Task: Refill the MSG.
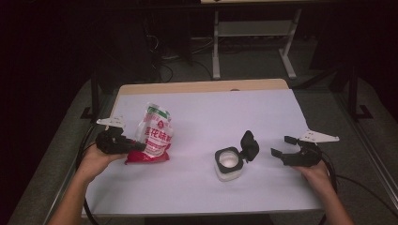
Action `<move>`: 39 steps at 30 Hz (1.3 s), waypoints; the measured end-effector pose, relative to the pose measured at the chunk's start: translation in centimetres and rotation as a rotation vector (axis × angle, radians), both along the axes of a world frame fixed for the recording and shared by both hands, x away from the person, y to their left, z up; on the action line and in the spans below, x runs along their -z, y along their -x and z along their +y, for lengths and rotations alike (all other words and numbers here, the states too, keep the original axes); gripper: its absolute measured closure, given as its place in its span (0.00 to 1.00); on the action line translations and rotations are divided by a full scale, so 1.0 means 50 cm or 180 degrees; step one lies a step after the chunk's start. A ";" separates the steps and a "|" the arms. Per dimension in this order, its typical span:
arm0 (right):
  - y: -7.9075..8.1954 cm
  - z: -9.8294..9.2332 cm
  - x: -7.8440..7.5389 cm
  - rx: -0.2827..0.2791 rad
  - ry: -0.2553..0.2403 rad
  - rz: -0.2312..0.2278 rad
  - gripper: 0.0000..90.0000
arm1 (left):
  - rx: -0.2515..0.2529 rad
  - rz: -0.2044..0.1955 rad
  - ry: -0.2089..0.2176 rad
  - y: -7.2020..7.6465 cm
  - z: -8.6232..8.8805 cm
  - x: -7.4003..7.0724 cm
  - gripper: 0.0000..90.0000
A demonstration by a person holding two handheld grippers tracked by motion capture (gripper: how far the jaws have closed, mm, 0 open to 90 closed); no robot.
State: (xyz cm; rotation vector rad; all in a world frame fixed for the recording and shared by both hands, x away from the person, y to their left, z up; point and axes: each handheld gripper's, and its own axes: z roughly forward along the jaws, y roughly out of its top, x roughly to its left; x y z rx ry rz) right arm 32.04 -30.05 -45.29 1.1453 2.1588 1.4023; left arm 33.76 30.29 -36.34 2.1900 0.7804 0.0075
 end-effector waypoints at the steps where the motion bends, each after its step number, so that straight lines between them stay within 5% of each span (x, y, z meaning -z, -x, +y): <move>1: 0.000 0.000 0.000 0.0002 0.0002 0.0000 0.16 | 0.0003 0.0009 -0.0020 0.003 0.003 0.004 0.96; 18: -0.001 0.001 0.001 0.0002 0.0014 -0.0002 0.16 | -0.0009 0.0161 -0.0116 0.037 0.035 0.067 0.95; 39: -0.001 0.001 0.001 0.0007 0.0021 0.0004 0.16 | -0.0015 0.0135 -0.0001 0.051 0.046 0.073 0.85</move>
